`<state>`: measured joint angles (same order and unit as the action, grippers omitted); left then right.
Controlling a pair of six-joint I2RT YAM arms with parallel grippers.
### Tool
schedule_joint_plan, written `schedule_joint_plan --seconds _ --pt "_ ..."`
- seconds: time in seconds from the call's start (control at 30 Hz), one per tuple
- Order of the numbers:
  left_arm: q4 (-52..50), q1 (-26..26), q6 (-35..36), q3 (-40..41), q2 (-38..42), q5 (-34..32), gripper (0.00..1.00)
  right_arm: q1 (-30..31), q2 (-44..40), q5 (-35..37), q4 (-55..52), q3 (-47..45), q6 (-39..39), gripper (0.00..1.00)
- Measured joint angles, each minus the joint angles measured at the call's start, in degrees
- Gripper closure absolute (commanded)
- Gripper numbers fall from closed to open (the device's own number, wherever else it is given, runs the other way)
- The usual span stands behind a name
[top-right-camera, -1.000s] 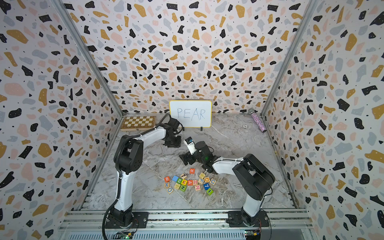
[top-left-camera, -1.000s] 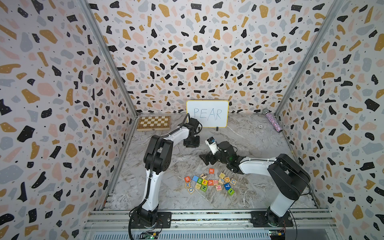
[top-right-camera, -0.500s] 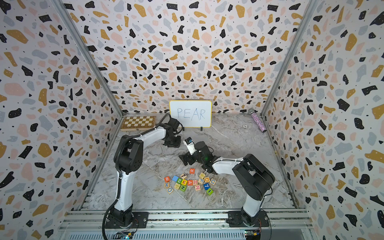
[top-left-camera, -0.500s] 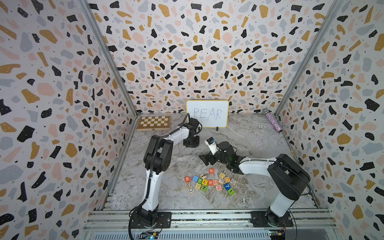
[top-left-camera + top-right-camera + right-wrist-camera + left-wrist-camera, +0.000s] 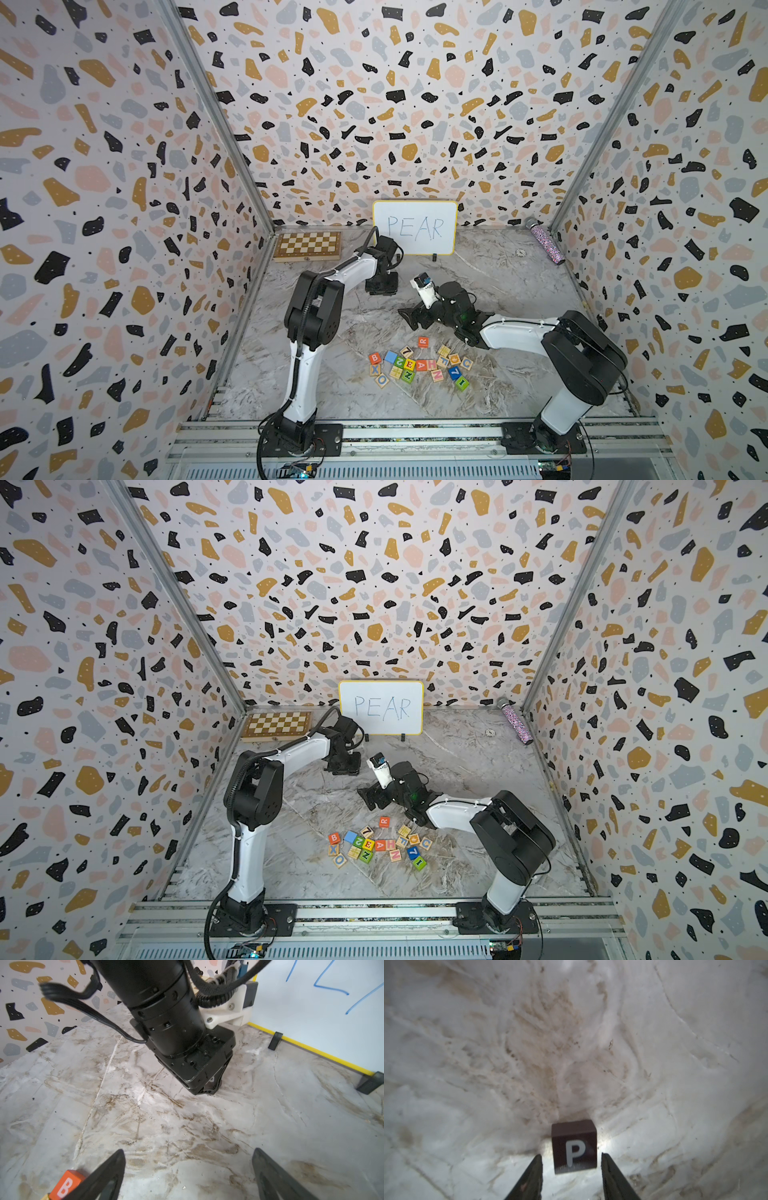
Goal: Spell the uppercase word “pear” with letter blocks
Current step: Place the letter block at the center of the board, then pick up the letter block from the center of the board.
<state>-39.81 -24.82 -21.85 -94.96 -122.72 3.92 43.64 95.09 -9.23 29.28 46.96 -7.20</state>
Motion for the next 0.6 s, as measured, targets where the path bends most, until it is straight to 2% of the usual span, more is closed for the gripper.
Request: schedule_joint_plan --seconds 0.3,0.47,0.6 --pt "3.4 0.0 0.1 8.1 17.5 1.6 0.52 0.0 -10.7 -0.3 -3.9 -1.1 -2.7 0.04" --pt "7.8 -0.6 0.2 17.9 29.3 2.3 0.49 0.0 -16.8 -0.5 -8.7 -4.6 -4.7 0.04" --pt "10.6 -2.1 0.2 26.8 37.8 2.2 0.41 0.1 -21.8 -0.5 -12.8 -8.0 -5.4 0.04"
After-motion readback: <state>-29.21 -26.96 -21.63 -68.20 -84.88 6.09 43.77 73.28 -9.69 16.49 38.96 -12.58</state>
